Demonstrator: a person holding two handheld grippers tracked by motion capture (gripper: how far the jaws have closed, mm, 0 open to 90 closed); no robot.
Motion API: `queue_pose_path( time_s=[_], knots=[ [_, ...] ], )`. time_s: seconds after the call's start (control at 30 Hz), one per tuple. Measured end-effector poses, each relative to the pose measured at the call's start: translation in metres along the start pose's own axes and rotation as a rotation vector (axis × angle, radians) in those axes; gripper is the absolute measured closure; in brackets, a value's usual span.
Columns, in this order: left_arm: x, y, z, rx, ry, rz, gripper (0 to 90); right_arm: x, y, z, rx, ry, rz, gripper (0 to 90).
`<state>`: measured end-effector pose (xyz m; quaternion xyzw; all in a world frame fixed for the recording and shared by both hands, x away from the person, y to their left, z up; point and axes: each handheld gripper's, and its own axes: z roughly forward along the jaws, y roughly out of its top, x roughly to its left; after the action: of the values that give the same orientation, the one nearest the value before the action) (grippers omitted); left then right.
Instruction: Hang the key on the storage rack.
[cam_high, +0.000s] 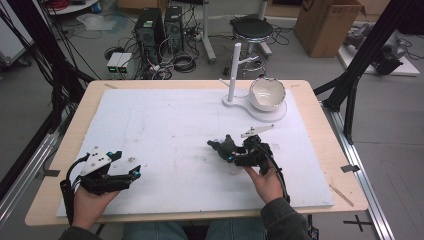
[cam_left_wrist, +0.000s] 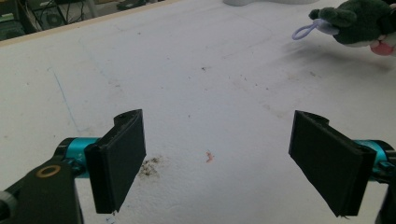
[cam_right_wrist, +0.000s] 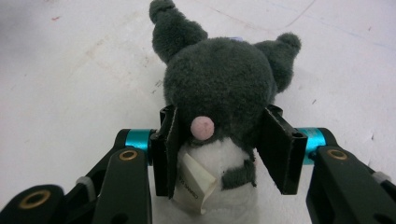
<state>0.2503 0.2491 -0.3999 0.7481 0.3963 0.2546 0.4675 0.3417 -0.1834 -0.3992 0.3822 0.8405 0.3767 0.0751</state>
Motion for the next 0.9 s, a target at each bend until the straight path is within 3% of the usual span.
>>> queue_pose_path(
  time_s=[0.17,0.57,0.9],
  knots=[
    [0.000,0.000,0.000,-0.003,0.001,-0.006,19.0,0.004,0.002,-0.004,-0.008,-0.003,-0.030,52.5],
    [-0.001,0.000,0.000,-0.006,-0.001,-0.007,19.0,0.004,0.006,-0.021,-0.055,0.028,-0.044,52.5],
    [0.000,0.000,-0.001,-0.007,-0.002,-0.009,19.0,0.005,0.017,-0.041,-0.140,0.023,-0.082,52.5]
  ],
)
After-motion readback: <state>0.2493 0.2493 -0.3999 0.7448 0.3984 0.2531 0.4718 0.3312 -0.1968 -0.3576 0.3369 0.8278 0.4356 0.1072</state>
